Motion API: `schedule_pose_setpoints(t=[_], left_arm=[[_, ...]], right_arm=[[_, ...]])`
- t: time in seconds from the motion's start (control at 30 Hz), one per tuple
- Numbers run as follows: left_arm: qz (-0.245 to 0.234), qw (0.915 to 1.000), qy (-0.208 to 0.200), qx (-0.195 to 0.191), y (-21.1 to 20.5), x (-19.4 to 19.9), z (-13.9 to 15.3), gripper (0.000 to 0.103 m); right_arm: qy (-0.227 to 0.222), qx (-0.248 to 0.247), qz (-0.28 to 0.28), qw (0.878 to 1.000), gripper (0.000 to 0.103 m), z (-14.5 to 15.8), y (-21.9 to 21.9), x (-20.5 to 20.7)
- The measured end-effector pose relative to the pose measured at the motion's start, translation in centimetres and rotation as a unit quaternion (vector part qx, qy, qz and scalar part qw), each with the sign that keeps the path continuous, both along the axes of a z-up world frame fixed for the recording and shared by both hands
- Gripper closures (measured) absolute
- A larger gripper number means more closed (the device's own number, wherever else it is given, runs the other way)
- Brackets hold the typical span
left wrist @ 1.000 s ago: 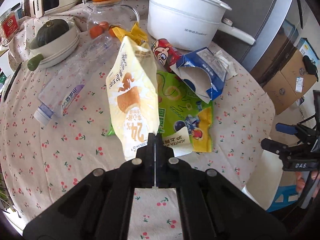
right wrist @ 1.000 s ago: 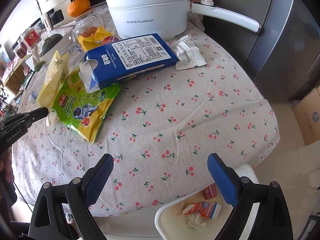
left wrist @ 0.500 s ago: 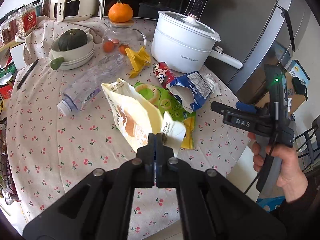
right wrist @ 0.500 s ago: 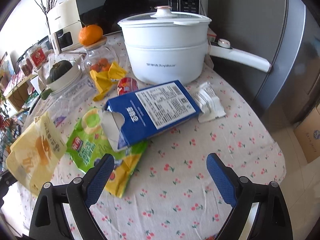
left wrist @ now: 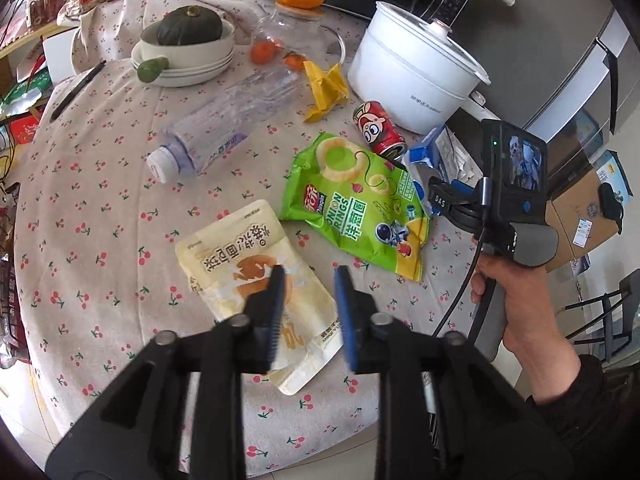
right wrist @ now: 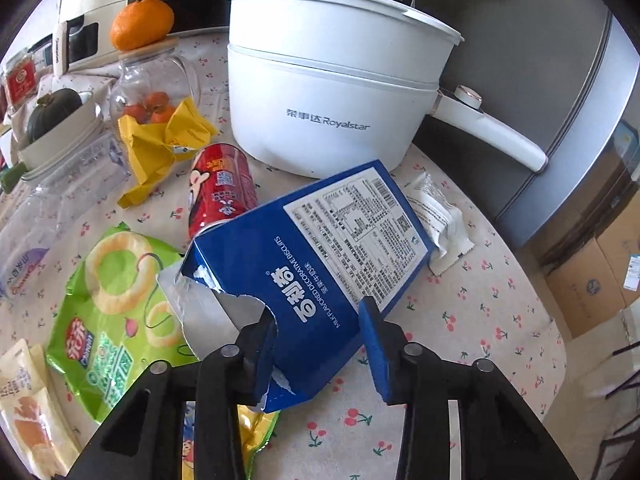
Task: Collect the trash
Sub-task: 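Grasp the blue box with the right tool and lift it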
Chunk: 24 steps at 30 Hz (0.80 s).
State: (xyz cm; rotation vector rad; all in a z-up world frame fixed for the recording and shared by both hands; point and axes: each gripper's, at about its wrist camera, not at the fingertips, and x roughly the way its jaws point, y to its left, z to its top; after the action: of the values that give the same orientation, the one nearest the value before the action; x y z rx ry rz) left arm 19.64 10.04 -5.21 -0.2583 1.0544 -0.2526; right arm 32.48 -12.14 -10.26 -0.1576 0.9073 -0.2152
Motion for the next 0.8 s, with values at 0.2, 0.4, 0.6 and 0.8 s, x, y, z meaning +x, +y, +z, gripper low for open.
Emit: schedule_pose_setpoints(t=[0.2,0.4,0.6,0.8], left_arm=[[0.030,0.9977,0.060,-0.005,1.1,0.5,-2.8,0.034],[0.074,0.9906,0.115,-0.013,2.1,1.0,-6.8,0.034],[0.116,0.9870,0.094,-0.058,3.3,0.6,-7.9,0.060],[0.119,0.9880,0.082,-0.055,3.7,1.0,-8.0,0.099]], right_arm=[[-0.030,-0.011,-0.014,0.999,0.098,1.4,-2.2,-1.7],[-0.034,0.039,0.001,0.999,0.100,4.3,-6.0,-5.4],[-0.035,0.069,0.018,0.997,0.100,6.4,-9.3,-9.6],[-0.031,0.083,0.015,0.996,0.100,7.2,-11.4,-12.8]])
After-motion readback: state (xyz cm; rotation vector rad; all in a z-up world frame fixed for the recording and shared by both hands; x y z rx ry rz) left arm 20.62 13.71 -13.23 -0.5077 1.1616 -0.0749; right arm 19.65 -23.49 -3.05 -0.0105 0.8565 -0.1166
